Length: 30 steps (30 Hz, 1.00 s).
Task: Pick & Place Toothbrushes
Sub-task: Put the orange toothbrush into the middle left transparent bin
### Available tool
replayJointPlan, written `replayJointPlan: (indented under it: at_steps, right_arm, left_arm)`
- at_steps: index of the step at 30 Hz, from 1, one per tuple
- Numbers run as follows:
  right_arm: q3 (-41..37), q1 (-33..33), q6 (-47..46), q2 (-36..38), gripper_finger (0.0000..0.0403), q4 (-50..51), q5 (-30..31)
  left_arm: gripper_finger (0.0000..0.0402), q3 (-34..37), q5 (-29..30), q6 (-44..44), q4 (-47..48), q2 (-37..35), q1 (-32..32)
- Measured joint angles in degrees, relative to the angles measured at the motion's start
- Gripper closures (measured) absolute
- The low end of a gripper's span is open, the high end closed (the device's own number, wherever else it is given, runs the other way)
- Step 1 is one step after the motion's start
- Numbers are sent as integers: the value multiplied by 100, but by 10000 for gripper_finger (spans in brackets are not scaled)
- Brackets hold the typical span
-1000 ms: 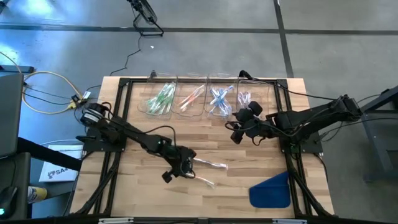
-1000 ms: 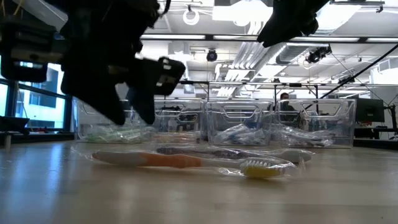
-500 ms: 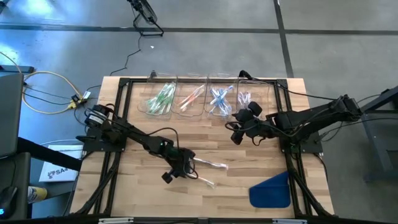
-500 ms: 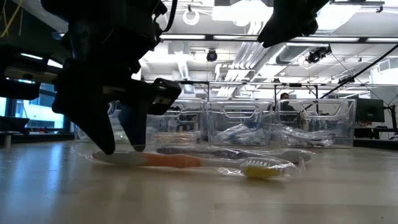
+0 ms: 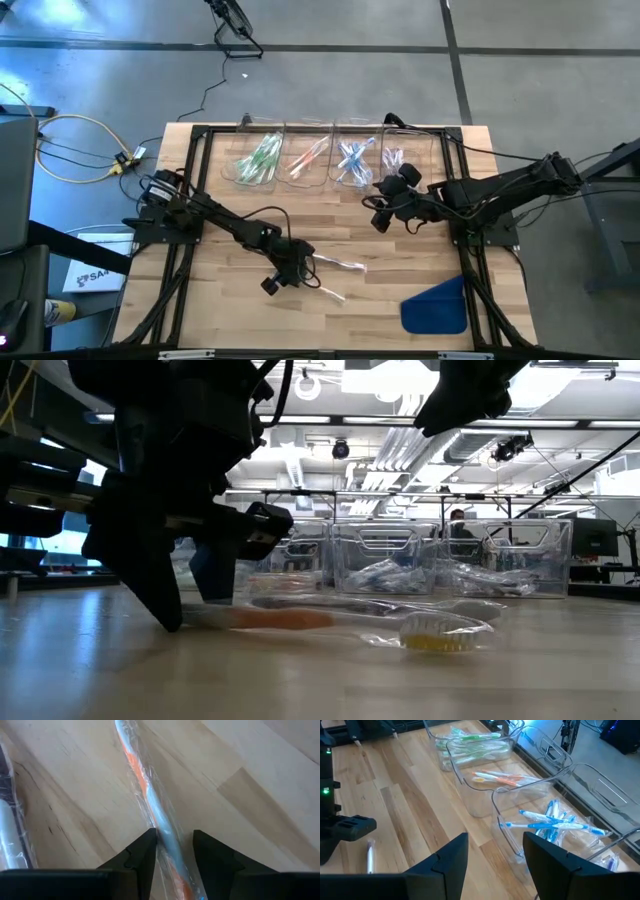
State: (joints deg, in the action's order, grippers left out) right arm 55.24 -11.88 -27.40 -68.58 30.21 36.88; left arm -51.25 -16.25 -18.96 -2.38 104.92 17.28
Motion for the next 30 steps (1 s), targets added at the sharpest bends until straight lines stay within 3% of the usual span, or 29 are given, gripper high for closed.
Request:
replayJointPlan:
  at_steps: [6, 16, 24, 30]
  right_arm:
    - [0, 0, 0, 0, 220, 0, 0]
    - [0, 0, 2, 0, 220, 1, -2]
    - [0, 0, 2, 0, 220, 1, -2]
    - [0, 0, 20, 0, 220, 1, -2]
  left_arm:
    - [283, 11, 9, 0, -153, 16, 0]
    - [384, 16, 157, -11, -227, 20, 0]
    - [371, 16, 187, 123, -234, 24, -2]
    - [384, 16, 206, 120, -236, 24, -2]
